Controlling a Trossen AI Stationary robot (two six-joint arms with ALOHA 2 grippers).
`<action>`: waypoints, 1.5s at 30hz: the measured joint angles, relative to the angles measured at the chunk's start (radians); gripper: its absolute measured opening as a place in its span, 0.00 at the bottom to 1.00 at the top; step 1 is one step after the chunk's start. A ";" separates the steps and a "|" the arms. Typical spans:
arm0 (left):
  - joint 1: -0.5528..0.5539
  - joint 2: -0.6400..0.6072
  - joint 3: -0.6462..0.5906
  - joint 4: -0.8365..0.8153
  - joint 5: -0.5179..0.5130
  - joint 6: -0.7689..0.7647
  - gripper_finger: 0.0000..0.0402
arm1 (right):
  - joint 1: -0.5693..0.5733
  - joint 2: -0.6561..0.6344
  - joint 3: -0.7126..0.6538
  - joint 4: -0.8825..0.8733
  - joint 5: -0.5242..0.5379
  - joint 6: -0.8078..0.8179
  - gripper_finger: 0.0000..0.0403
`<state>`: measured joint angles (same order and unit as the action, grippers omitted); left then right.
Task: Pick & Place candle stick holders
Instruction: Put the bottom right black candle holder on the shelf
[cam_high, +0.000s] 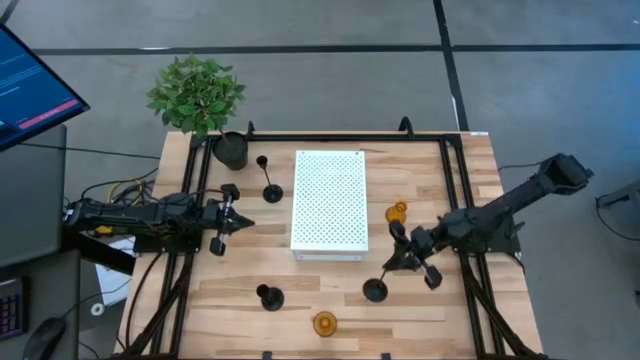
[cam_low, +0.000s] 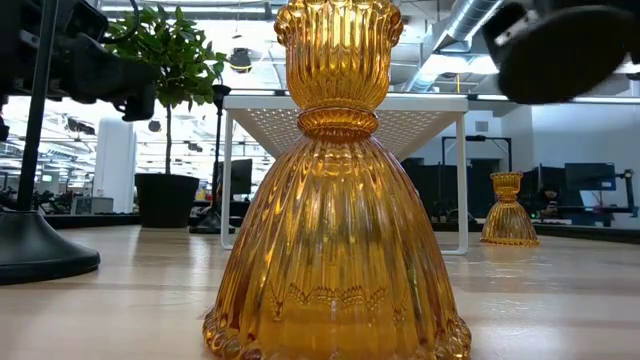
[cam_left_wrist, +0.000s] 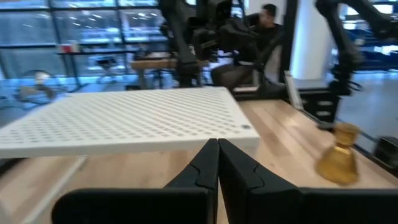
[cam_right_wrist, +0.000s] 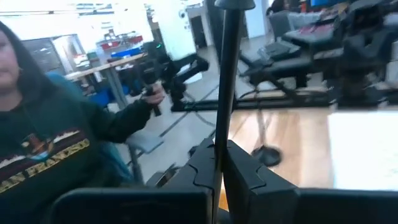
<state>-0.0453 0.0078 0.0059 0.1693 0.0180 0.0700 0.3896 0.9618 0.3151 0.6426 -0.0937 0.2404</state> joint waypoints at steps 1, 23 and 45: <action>0.000 0.000 0.000 0.007 -0.018 0.000 0.02 | -0.033 -0.017 0.019 -0.038 -0.025 -0.006 0.01; 0.000 0.000 0.000 0.029 -0.048 0.049 0.02 | -0.868 0.276 0.594 -0.540 -0.526 -0.295 0.00; 0.000 0.000 0.000 0.030 -0.093 0.055 0.02 | -1.051 0.425 0.713 -0.644 -0.514 -0.394 0.00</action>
<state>-0.0452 0.0078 0.0059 0.1993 -0.0753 0.1245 -0.6615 1.3872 1.0283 -0.0014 -0.6076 -0.1534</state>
